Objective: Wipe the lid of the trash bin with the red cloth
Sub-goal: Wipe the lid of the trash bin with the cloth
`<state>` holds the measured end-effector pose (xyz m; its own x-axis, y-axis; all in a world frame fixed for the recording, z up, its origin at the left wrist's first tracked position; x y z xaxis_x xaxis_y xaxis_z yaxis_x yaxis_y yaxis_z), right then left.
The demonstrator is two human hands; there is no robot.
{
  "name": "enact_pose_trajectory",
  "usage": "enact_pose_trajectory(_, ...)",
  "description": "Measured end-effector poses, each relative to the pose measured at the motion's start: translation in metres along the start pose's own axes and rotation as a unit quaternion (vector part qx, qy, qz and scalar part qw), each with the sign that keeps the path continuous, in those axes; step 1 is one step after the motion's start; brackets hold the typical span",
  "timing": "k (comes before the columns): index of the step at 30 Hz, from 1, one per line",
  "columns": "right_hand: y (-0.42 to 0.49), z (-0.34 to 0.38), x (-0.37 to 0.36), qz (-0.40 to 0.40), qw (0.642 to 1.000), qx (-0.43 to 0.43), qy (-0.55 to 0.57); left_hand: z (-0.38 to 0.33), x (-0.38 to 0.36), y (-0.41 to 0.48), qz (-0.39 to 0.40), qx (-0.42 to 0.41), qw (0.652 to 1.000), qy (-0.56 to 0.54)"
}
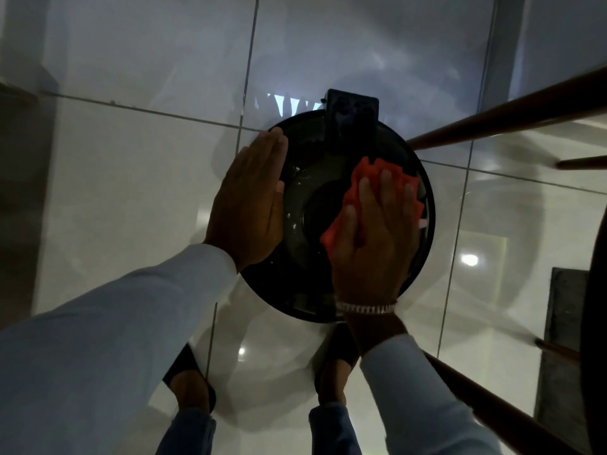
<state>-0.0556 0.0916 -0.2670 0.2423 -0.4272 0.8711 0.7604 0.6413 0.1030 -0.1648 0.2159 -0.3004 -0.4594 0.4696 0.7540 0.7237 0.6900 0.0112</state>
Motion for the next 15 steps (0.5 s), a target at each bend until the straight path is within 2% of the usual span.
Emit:
enact_pose_trajectory(2,0.008,0.007,-0.008,-0.006,1.0,-0.029,-0.012,0.002,-0.001,0.0,0.0,0.001,1.0,0.002)
enact_pose_trajectory(6,-0.026,0.02,-0.012,0.075,0.987,0.139,-0.023,0.003,-0.003,-0.003,0.008,0.007,1.0,-0.001)
enact_pose_trajectory(7,-0.032,0.011,-0.006,0.084,0.985,0.15,-0.029,0.002,-0.004,-0.003,0.014,0.007,1.0,-0.005)
enact_pose_trajectory(8,-0.029,-0.001,0.0,0.079,0.989,0.126,-0.025,0.0,-0.003,-0.003,0.016,0.007,1.0,-0.006)
enact_pose_trajectory(11,-0.001,-0.012,-0.002,0.023,0.999,-0.026,0.004,0.002,0.001,-0.001,0.005,0.006,1.0,-0.003)
enact_pose_trajectory(12,0.003,-0.001,-0.008,0.015,0.999,-0.034,-0.012,0.002,0.002,0.0,0.003,0.006,1.0,-0.002)
enact_pose_trajectory(15,-0.024,0.033,-0.026,0.085,0.99,0.105,-0.044,0.001,0.0,-0.001,0.005,0.013,1.0,-0.006)
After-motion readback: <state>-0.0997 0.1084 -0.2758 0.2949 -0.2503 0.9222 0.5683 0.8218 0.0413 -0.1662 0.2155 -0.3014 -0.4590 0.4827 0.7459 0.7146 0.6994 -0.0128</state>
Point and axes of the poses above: each hand's wrist, its own y-axis towards the middle knuckle, its own x-axis out of the back of the hand, z = x × y, the point moved 10 cm from there along y, towards the middle knuckle
